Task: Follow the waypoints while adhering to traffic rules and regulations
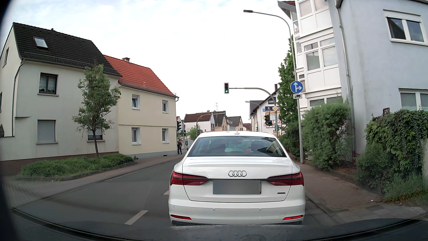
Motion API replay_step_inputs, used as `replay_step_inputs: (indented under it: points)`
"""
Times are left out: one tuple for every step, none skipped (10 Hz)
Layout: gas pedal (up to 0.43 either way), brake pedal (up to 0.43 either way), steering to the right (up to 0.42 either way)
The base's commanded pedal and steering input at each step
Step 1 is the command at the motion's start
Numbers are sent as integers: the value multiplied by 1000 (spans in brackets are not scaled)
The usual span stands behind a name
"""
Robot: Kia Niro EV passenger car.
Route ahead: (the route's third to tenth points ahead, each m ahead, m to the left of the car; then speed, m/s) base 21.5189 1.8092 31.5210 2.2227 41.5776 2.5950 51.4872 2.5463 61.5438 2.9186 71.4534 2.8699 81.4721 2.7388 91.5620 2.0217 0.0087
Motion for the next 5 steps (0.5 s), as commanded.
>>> replay_step_inputs:
  points:
    - [0,244,-4]
    - [0,226,-4]
    - [0,159,-4]
    - [0,104,-4]
    - [0,43,-4]
